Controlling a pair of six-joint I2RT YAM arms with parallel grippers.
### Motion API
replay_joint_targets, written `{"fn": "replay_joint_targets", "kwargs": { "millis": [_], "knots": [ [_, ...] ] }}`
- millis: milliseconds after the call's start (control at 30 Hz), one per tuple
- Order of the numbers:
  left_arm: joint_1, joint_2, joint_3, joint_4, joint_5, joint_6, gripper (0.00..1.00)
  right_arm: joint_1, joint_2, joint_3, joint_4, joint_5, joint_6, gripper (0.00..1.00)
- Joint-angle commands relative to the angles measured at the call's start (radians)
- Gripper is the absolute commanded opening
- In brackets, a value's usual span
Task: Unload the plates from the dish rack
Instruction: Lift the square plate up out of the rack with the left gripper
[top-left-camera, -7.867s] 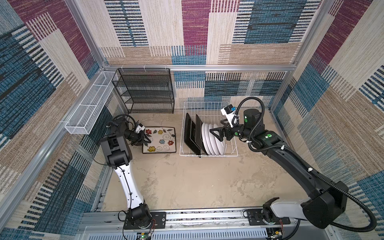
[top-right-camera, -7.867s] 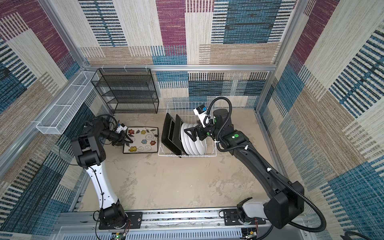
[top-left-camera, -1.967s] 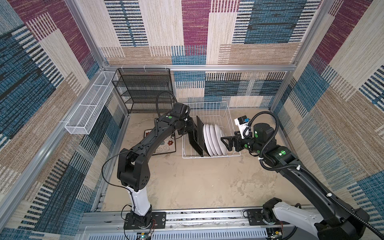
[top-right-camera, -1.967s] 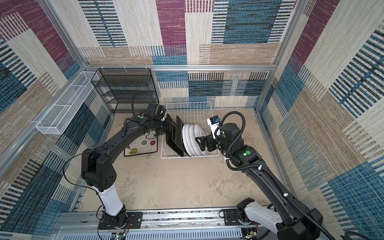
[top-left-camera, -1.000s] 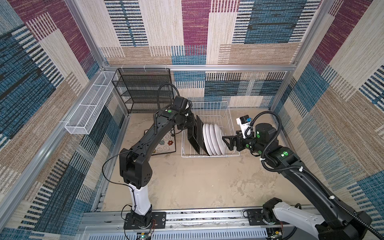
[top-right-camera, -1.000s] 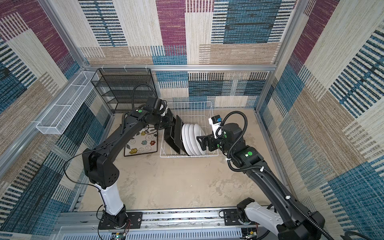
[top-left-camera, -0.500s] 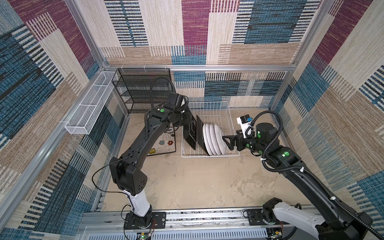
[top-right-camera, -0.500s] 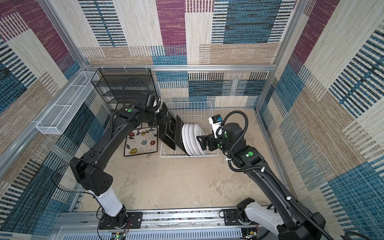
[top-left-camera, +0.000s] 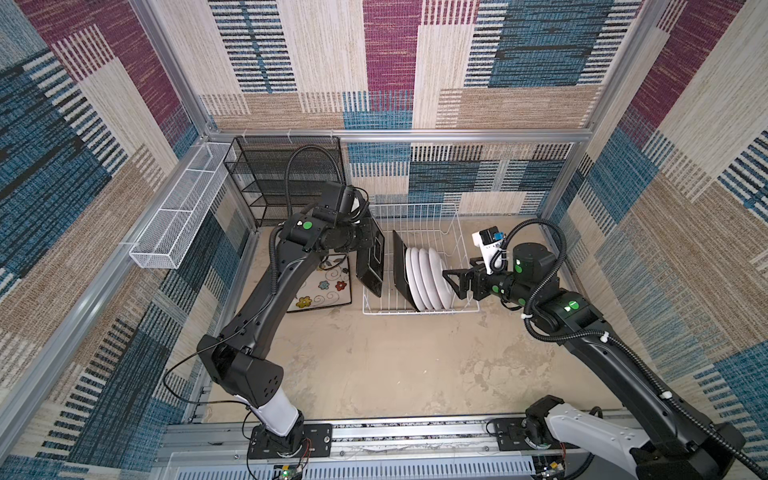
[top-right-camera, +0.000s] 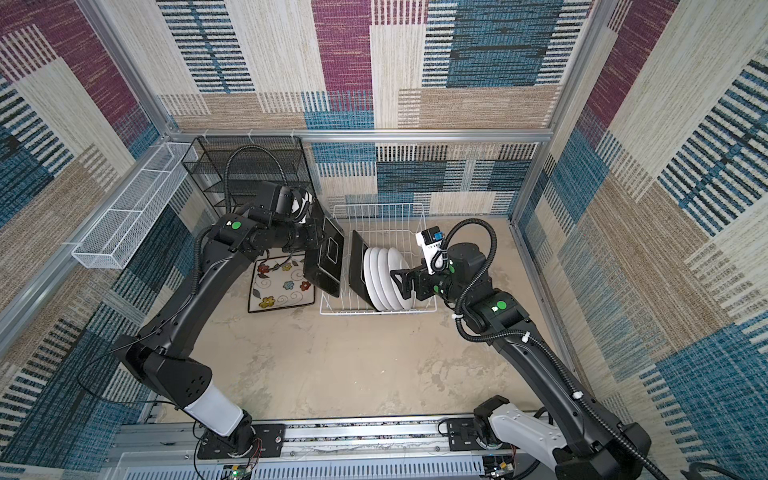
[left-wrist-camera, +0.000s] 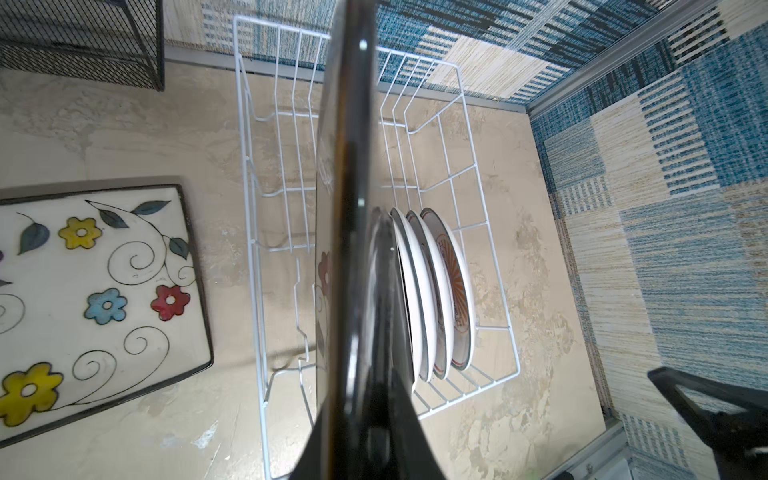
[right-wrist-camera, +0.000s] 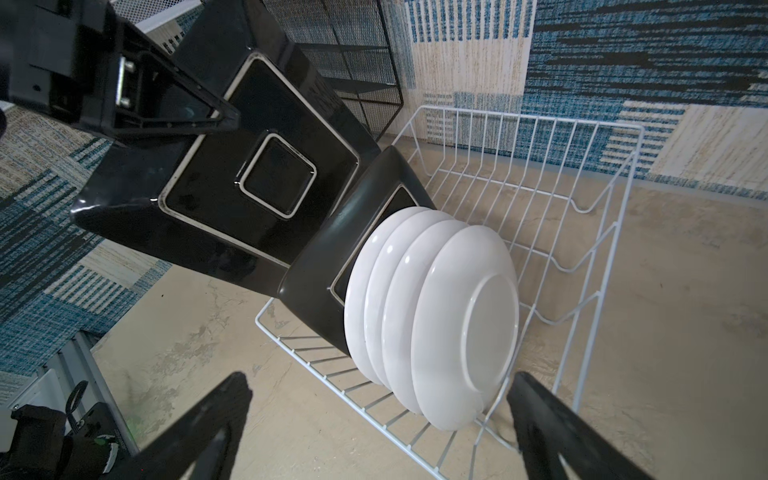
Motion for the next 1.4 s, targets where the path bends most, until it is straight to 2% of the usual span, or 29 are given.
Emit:
{"fn": "replay_joint_targets", "kwargs": {
  "millis": [0, 300, 500, 600, 733, 867, 1000, 1233, 1367],
  "knots": [
    [0.001, -0.043, 0.011, 0.076, -0.042, 0.103, 0.00, 0.001, 0.017, 0.014, 0.036, -0.021, 0.036, 0.99],
    [0.000, -0.155, -0.047, 0.134, -0.017, 0.336, 0.00, 0.000, 0.113, 0.101, 0.052, -0.062, 0.170, 0.99],
    [-0.002, -0.233, -0.113, 0.161, -0.015, 0.444, 0.00, -0.002, 0.178, 0.167, 0.106, -0.144, 0.291, 0.99],
    [-0.007, -0.268, -0.153, 0.167, -0.030, 0.497, 0.00, -0.013, 0.212, 0.199, 0.116, -0.194, 0.333, 0.99],
    [-0.047, -0.318, -0.221, 0.186, -0.142, 0.604, 0.00, -0.051, 0.241, 0.197, 0.182, -0.315, 0.405, 0.99],
    [-0.075, -0.388, -0.335, 0.282, -0.174, 0.688, 0.00, -0.090, 0.267, 0.205, 0.219, -0.402, 0.470, 0.99],
    [-0.116, -0.461, -0.453, 0.388, -0.177, 0.790, 0.00, -0.138, 0.296, 0.189, 0.303, -0.530, 0.592, 0.99],
    [-0.198, -0.555, -0.635, 0.608, -0.245, 1.031, 0.00, -0.144, 0.359, 0.241, 0.285, -0.560, 0.635, 0.99],
    [-0.248, -0.568, -0.693, 0.690, -0.302, 1.177, 0.00, -0.144, 0.367, 0.235, 0.311, -0.539, 0.674, 1.00]
  ]
}}
